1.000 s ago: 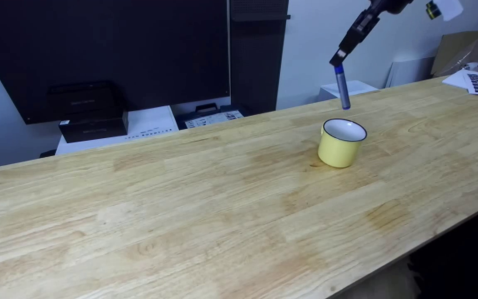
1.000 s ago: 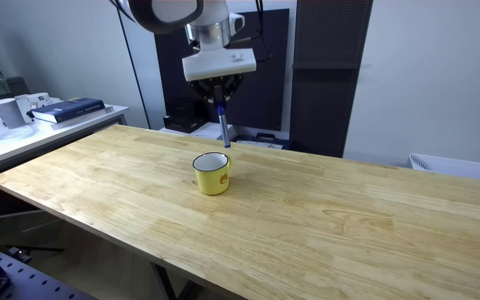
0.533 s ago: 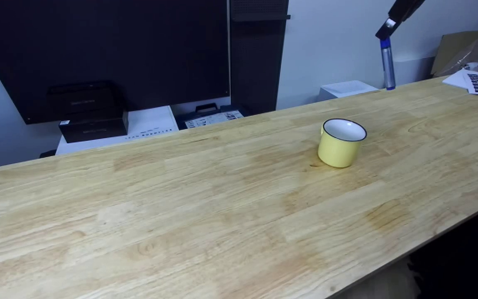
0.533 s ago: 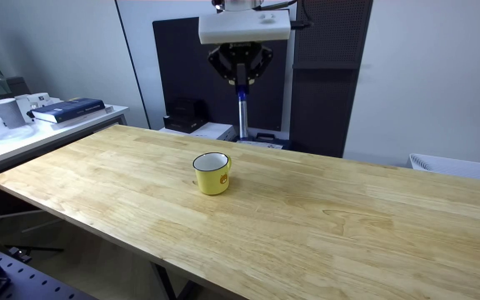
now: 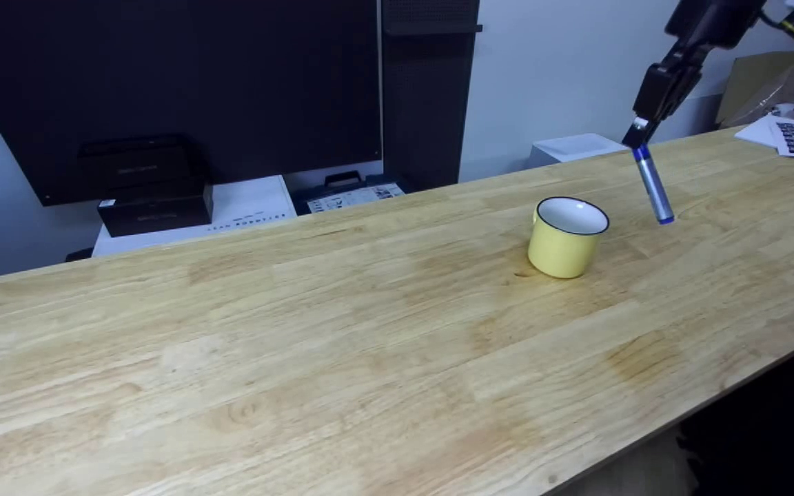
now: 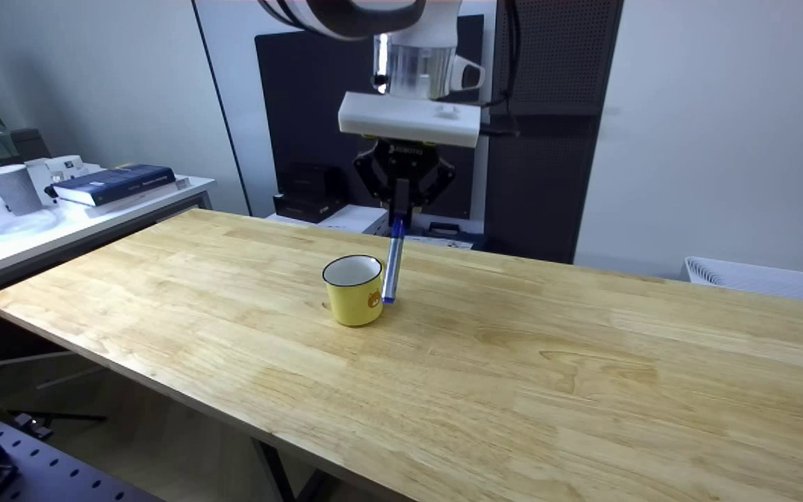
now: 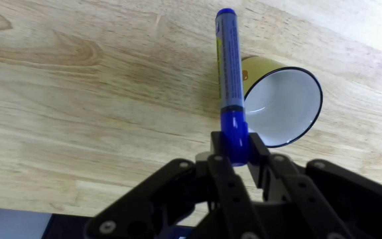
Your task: Take the marker from the cup and put it on the table
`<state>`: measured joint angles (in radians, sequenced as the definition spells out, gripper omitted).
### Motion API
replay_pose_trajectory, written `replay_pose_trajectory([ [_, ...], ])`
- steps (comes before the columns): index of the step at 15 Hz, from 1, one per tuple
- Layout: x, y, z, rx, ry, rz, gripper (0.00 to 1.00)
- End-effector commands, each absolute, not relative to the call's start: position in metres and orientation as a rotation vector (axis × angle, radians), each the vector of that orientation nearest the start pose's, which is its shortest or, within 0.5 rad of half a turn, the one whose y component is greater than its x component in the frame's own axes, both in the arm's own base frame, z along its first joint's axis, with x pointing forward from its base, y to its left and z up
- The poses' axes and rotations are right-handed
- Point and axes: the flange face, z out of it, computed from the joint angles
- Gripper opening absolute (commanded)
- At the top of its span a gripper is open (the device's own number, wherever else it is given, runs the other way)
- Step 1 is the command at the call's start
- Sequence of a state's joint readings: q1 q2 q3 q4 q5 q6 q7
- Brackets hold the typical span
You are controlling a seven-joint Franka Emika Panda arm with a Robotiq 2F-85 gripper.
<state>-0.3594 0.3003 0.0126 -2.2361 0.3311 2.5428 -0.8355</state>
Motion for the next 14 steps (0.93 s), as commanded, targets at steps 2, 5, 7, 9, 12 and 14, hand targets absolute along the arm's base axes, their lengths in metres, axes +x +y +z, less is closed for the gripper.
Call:
replay_pose_trajectory([
  [2, 0.559, -0.173, 0.197, -2.939, -0.236, -0.054, 0.05],
  [5, 0.574, -0.176, 0.186, -2.926, -0.179, -0.038, 0.05],
  [7, 0.579, -0.184, 0.182, -2.920, -0.144, -0.041, 0.05],
  [9, 0.583, -0.194, 0.175, -2.915, -0.108, -0.033, 0.05],
  [12, 0.587, -0.205, 0.159, -2.901, -0.073, -0.017, 0.05],
  [14, 0.589, -0.214, 0.146, -2.891, -0.042, -0.013, 0.05],
])
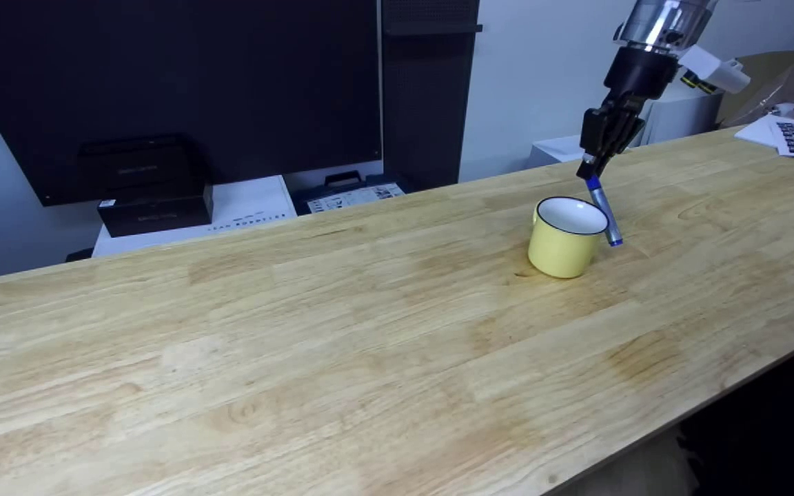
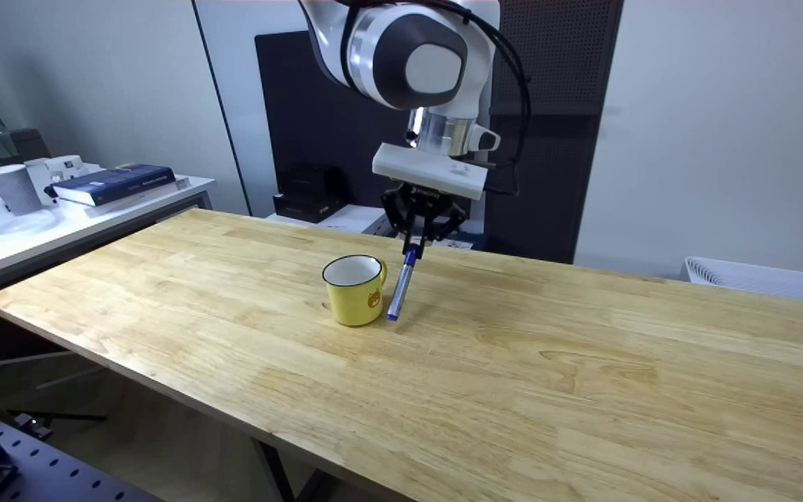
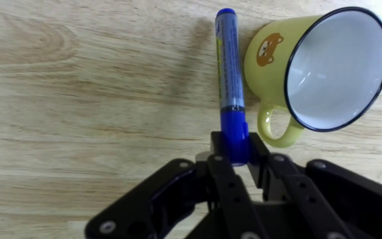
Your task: Take the marker from the cup and put it on the table
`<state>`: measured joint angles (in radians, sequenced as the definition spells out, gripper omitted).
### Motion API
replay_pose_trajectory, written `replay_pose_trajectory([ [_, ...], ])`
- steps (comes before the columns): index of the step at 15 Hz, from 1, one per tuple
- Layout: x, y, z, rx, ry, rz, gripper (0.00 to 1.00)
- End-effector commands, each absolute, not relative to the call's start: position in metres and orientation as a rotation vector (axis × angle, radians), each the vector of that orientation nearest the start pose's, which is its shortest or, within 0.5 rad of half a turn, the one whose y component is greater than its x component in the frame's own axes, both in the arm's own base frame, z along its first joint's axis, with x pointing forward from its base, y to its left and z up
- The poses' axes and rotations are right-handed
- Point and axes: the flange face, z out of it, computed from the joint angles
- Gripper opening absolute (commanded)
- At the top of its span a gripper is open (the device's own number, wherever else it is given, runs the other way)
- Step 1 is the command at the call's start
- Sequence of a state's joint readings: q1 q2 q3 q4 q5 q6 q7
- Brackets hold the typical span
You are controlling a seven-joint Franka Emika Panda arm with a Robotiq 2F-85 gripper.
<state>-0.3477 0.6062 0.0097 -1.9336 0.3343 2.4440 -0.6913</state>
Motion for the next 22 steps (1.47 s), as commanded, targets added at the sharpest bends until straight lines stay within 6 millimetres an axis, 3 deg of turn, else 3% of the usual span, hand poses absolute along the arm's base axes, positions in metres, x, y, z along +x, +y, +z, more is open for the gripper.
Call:
replay_pose_trajectory([
  [1, 0.591, -0.218, 0.140, -2.886, -0.027, -0.008, 0.05],
  [12, 0.611, -0.227, 0.094, -2.843, 0.047, 0.102, 0.05],
  [13, 0.612, -0.227, 0.091, -2.837, 0.052, 0.111, 0.46],
  [14, 0.613, -0.227, 0.089, -2.832, 0.055, 0.116, 0.47],
  [18, 0.616, -0.231, 0.093, -2.847, 0.066, 0.078, 0.73],
  [22, 0.617, -0.236, 0.121, -2.913, 0.060, -0.042, 1.00],
])
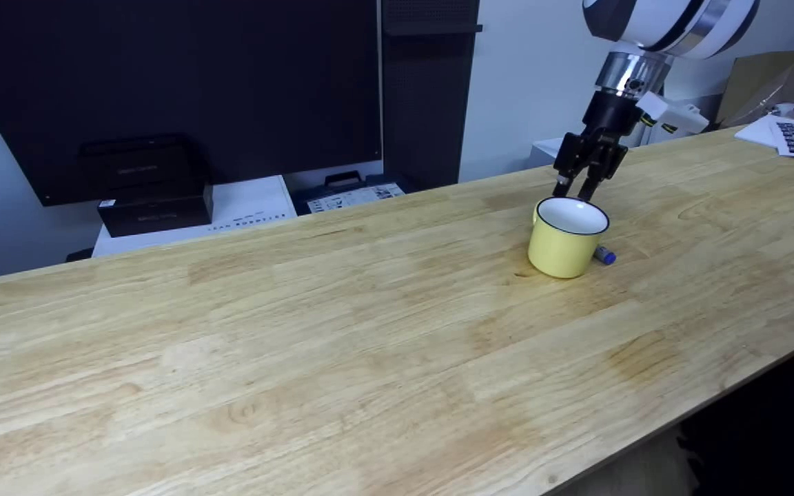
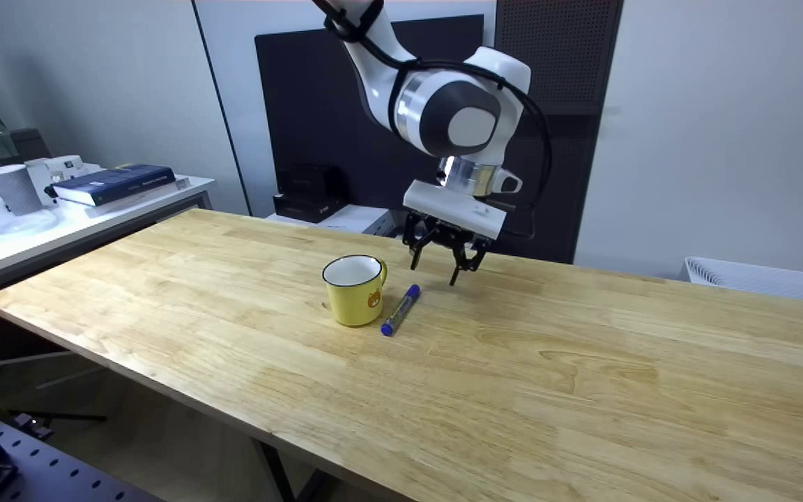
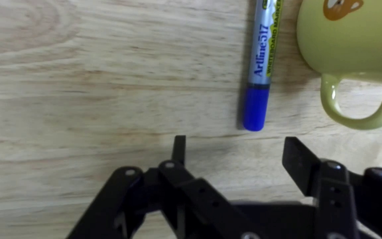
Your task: Take the marker from the cup and put it on the table
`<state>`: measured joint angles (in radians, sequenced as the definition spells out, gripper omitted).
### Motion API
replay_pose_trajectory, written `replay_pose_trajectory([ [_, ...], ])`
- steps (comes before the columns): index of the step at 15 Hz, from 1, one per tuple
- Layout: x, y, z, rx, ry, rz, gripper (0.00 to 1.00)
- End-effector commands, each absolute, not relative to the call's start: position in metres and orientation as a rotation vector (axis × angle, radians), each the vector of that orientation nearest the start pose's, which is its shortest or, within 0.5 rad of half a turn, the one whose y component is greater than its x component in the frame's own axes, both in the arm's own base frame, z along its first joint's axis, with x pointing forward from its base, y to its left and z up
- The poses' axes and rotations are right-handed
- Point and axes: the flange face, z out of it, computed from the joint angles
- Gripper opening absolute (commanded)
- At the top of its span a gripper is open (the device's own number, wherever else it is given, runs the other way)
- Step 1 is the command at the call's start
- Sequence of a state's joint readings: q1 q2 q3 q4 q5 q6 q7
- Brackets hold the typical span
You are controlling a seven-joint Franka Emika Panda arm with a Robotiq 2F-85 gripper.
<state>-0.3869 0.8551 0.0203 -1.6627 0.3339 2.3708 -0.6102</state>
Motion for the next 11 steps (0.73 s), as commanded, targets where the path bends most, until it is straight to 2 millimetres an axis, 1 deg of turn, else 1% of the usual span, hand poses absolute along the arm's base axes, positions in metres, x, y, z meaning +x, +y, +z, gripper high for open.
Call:
replay_pose_trajectory([
  [1, 0.618, -0.238, 0.129, -2.956, 0.058, -0.092, 1.00],
  [4, 0.620, -0.238, 0.158, -3.078, 0.018, -0.300, 1.00],
  [7, 0.613, -0.232, 0.181, -3.115, 0.048, -0.486, 1.00],
  [8, 0.626, -0.240, 0.163, -3.098, 0.003, -0.434, 1.00],
  [11, 0.618, -0.234, 0.175, -3.110, 0.008, -0.478, 1.00],
])
